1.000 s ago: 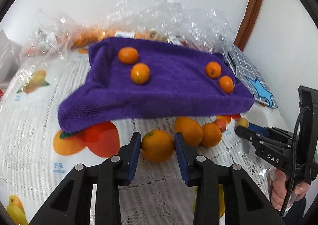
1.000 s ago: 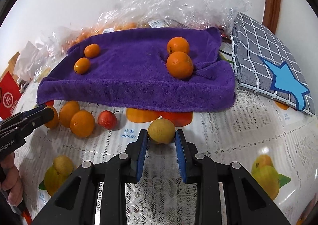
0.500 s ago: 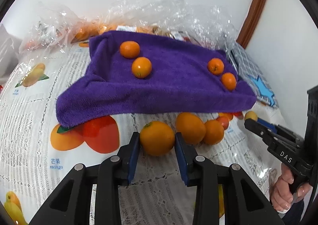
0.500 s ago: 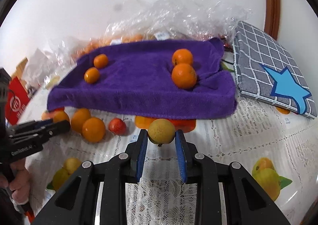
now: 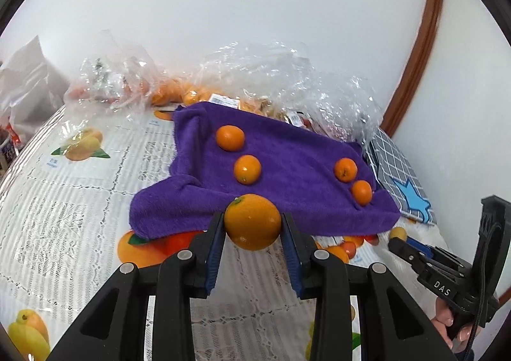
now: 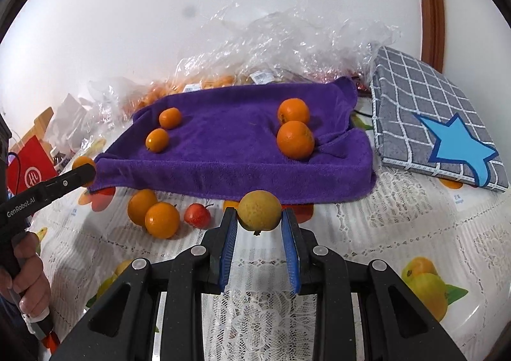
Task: Organize fruits
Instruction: 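Lift both held fruits and carry them over the purple towel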
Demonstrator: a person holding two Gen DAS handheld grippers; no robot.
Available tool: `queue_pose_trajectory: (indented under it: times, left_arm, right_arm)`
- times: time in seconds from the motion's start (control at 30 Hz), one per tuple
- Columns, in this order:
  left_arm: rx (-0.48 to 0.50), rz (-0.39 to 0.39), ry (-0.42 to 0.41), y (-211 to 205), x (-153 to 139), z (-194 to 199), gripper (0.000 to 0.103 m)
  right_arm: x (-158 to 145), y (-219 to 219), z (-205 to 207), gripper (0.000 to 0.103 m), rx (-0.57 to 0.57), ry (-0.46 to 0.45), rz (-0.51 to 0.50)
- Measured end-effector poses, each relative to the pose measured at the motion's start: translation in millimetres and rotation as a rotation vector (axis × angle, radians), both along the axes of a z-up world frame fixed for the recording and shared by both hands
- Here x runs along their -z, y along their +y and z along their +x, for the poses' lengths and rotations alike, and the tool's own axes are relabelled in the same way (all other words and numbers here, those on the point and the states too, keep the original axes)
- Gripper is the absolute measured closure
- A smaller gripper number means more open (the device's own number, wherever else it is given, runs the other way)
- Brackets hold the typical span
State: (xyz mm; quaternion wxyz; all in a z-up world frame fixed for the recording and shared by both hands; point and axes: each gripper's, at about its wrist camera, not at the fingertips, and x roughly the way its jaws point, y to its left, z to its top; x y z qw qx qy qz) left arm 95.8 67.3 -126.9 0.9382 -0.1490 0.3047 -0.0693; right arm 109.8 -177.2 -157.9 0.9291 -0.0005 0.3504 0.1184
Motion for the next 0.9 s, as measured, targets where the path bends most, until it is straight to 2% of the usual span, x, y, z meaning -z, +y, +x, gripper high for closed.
queue_pose_trajectory:
  times: [0.17, 0.4, 0.5, 0.57, 0.63, 0.7, 0.9]
  left_arm:
    - [-0.023, -0.032, 0.002, 7.4, -0.1, 1.6, 0.07]
    - [-0.048, -0.024, 0.015, 11.7, 5.1, 4.2, 0.07]
    - [-0.062, -0.031, 0.016, 15.3, 5.9, 6.6, 0.07]
    - [-0.072, -0.035, 0.016, 17.5, 6.7, 7.8, 0.07]
    - [-0.079, -0.044, 0.019, 19.5, 7.3, 10.0, 0.07]
    - [-0.079, -0.053, 0.023, 20.4, 8.2, 13.2, 0.07]
    - [-0.095, -0.003, 0.001, 14.5, 2.6, 17.4, 0.07]
  right_arm:
    - [-14.8, -5.3, 5.2, 0.074, 0.018, -0.041, -0.043]
    - [-38.6, -19.6, 44.8, 0.074, 0.034, -0.073, -0.077]
    - [-30.9, -25.9, 69.9, 0.075, 0.062, -0.056, -0.095]
    - [-22.0, -31.5, 76.0, 0.074, 0.079, -0.042, -0.082]
    - [-12.0, -34.7, 82.1, 0.075, 0.093, 0.017, -0.089]
    - [-10.5, -37.2, 82.2, 0.074, 0.085, 0.02, -0.064]
    - [-3.2, -32.4, 85.3, 0.074, 0.076, 0.043, -0.069]
